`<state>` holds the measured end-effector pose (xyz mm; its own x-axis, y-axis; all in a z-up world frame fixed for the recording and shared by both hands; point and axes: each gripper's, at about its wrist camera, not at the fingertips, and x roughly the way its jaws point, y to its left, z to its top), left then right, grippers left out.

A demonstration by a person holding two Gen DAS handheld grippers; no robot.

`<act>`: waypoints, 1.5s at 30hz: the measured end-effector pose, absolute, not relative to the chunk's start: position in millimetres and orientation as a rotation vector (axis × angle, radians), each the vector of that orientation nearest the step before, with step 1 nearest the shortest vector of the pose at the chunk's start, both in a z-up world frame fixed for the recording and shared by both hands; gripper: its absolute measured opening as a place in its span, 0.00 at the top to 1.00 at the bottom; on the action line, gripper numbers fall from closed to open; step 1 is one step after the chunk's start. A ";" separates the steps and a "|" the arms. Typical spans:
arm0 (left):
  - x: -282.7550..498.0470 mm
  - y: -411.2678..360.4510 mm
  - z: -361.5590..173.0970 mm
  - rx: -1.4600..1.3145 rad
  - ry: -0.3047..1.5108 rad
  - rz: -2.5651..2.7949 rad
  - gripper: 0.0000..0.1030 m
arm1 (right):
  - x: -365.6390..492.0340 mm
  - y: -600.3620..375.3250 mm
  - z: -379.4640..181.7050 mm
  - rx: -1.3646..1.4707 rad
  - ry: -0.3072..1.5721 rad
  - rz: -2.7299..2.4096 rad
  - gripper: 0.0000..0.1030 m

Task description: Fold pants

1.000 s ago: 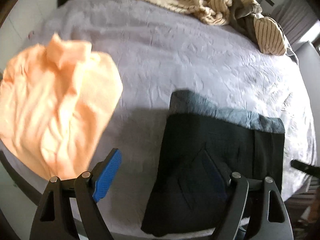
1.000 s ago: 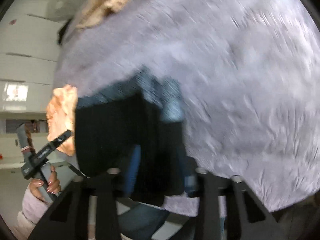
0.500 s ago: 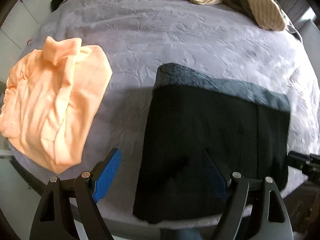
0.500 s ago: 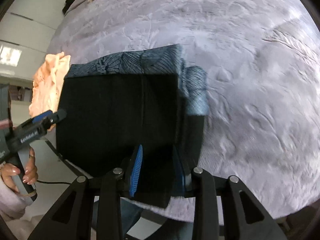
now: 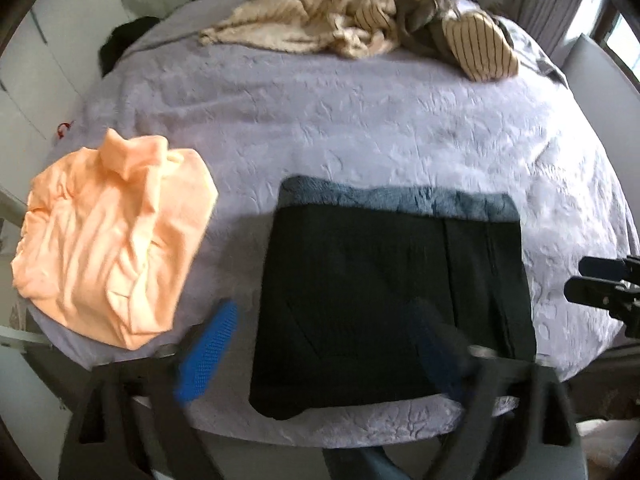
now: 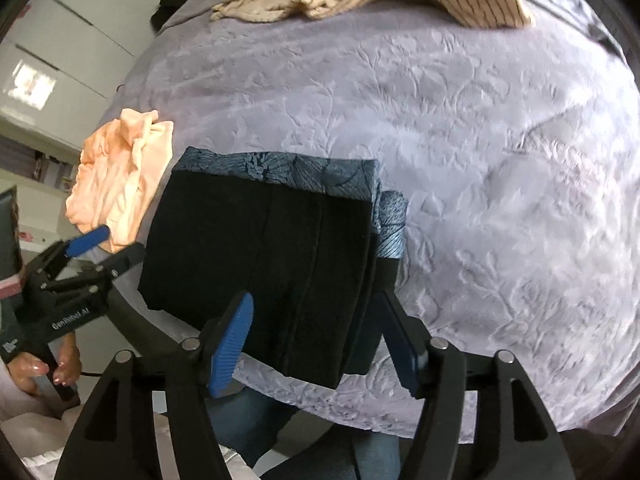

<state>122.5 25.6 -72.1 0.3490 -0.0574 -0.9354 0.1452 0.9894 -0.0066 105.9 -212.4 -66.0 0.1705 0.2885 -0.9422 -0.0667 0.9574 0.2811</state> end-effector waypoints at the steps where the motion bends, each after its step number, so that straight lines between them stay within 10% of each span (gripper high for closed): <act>1: 121.7 27.8 -68.7 0.069 1.190 -0.129 0.00 | 104.9 -212.0 -62.1 0.184 1.365 0.252 0.33; 13: 124.6 22.1 -47.3 0.079 1.181 -0.137 0.00 | 88.8 -200.9 -34.0 0.146 1.281 0.100 0.00; 45: 85.2 20.2 -55.2 0.189 1.171 -0.097 0.00 | 41.7 -166.1 -47.8 0.097 1.293 -0.089 0.00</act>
